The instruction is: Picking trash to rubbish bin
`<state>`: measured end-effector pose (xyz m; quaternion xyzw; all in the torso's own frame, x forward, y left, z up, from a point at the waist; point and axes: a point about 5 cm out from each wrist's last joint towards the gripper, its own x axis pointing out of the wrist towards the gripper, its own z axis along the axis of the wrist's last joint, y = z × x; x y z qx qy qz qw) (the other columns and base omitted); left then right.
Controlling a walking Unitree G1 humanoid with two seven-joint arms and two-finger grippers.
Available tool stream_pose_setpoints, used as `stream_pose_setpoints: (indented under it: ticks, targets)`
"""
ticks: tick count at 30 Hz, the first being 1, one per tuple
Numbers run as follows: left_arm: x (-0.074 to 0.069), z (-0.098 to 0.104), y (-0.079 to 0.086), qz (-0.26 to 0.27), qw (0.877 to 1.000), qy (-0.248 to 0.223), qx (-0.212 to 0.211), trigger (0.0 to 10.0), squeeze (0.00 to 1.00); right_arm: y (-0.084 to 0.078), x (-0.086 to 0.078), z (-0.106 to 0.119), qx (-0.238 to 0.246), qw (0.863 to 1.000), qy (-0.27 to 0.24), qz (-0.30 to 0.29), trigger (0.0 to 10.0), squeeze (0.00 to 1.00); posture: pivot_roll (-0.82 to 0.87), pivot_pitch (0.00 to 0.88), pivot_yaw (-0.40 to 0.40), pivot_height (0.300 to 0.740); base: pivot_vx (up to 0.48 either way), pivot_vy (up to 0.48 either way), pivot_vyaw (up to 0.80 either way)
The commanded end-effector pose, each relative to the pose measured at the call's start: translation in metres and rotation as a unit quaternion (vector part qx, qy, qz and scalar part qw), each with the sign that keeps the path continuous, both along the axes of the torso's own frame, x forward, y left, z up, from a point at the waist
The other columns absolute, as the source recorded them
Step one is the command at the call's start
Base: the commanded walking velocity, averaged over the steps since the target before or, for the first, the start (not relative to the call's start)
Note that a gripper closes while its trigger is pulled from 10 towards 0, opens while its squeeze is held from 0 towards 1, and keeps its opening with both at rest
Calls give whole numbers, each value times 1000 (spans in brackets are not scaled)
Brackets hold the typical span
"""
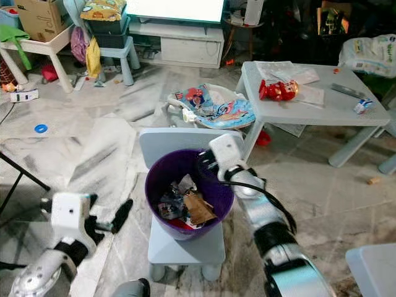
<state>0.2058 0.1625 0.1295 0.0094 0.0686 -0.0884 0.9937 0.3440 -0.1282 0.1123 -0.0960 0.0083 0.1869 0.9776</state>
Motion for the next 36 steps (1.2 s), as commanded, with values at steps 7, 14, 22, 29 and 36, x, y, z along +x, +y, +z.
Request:
stream_pose_setpoints:
  ticks: [7, 14, 22, 29, 36]
  targets:
    - [22, 12, -11, -16, 996, -79, 47, 10000, 0, -41, -31, 28, 60, 994, -57, -68, 10000, 1000, 151, 80, -94, 740, 0, 0, 0]
    - [28, 13, -13, -45, 982, -134, 123, 10000, 0, -56, -55, 40, 77, 990, -55, -108, 10000, 1000, 109, 90, -100, 740, 0, 0, 0]
    - [39, 13, -10, -52, 978, -155, 130, 10000, 0, -53, -61, 63, 121, 984, -63, -114, 10000, 1000, 82, 92, -94, 740, 0, 0, 0]
    - [35, 21, -33, -73, 981, -171, 60, 10000, 0, -49, -61, 77, 123, 985, -56, -110, 10000, 1000, 81, 82, -110, 740, 0, 0, 0]
    - [33, 20, -36, -76, 984, -160, 26, 10000, 0, -47, -60, 77, 126, 986, -40, -101, 10000, 0, 81, 82, -113, 740, 0, 0, -675]
